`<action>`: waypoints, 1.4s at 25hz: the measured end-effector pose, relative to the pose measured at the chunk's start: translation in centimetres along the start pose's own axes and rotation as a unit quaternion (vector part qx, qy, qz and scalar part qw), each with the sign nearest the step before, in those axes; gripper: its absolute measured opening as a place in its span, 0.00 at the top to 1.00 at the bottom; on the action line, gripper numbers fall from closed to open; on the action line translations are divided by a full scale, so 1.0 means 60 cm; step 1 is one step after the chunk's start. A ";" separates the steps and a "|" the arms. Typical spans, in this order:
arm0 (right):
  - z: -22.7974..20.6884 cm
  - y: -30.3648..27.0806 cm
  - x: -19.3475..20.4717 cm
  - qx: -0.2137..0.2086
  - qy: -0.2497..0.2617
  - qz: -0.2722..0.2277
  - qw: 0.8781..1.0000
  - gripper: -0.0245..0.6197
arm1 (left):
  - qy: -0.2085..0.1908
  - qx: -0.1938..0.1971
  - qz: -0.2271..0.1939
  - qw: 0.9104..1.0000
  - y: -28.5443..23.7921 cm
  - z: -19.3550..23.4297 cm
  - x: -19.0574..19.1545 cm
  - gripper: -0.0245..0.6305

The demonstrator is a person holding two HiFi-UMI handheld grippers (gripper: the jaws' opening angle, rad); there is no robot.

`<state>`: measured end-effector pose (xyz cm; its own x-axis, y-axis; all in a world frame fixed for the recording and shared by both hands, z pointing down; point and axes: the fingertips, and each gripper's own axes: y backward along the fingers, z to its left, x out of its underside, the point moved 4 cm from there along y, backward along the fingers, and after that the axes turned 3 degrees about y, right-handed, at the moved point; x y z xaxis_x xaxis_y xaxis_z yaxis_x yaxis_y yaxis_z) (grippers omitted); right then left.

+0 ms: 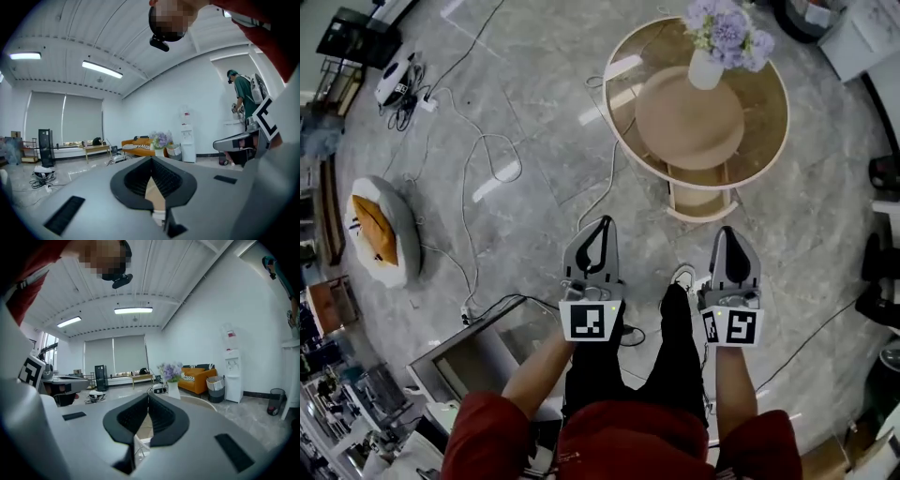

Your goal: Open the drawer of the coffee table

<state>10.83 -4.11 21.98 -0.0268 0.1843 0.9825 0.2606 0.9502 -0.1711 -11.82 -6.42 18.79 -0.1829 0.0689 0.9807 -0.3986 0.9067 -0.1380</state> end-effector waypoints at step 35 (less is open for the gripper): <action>0.093 0.108 -0.499 0.018 0.047 -0.115 0.992 0.93 | 0.050 -0.039 -0.048 0.997 0.164 0.102 -0.422 0.94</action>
<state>7.94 -2.09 -8.94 0.0090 -0.0611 0.9981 0.2231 0.9731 0.0576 -16.63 -1.79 -8.27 -0.0556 0.0181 0.9983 -0.3375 0.9406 -0.0358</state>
